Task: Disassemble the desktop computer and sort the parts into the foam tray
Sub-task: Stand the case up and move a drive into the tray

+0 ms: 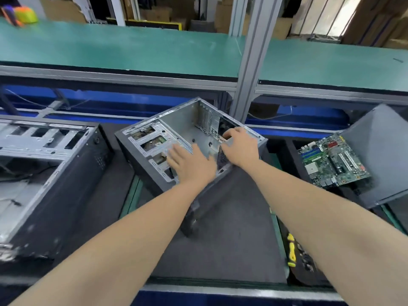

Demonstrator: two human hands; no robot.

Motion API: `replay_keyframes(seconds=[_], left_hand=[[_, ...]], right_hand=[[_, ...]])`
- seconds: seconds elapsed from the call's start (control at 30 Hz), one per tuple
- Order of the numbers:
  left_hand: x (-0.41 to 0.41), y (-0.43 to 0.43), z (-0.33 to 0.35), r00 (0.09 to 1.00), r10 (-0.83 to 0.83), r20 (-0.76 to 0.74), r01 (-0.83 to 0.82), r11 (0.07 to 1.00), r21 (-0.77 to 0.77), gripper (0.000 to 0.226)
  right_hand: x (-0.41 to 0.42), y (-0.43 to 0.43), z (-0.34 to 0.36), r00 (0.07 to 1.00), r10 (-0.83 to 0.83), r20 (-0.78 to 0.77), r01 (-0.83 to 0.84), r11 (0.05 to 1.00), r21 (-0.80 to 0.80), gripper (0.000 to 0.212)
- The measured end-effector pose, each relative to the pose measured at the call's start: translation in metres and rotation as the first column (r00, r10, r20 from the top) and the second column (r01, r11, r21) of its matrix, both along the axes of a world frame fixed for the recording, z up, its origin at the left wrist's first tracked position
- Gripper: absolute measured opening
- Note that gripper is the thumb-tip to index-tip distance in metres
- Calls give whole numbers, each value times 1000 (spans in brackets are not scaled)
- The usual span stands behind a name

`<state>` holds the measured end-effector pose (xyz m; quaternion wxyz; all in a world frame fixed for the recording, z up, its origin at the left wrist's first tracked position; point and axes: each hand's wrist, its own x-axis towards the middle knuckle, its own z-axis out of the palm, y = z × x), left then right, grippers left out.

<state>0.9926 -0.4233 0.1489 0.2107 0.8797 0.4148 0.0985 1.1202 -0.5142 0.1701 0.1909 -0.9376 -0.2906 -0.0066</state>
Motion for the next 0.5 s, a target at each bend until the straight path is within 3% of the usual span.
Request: replay_keyframes(seconds=[0.2,0.3,0.5], left_hand=[[12,-12,-3,988,83,-133,-81,996,21,101],[14,-10,-2,981,81,-175,-80,997,13,105],[9,-5,2,973,13,-230,-10,1000,15,101]], right_hand=[[51,-3,-8,999,39,-23,-43,973,-226,64],[54,1,-9,999,33,-10,-34,947,-319,80],[50,-2,-5,999,38,15,-30,930,-367,73]])
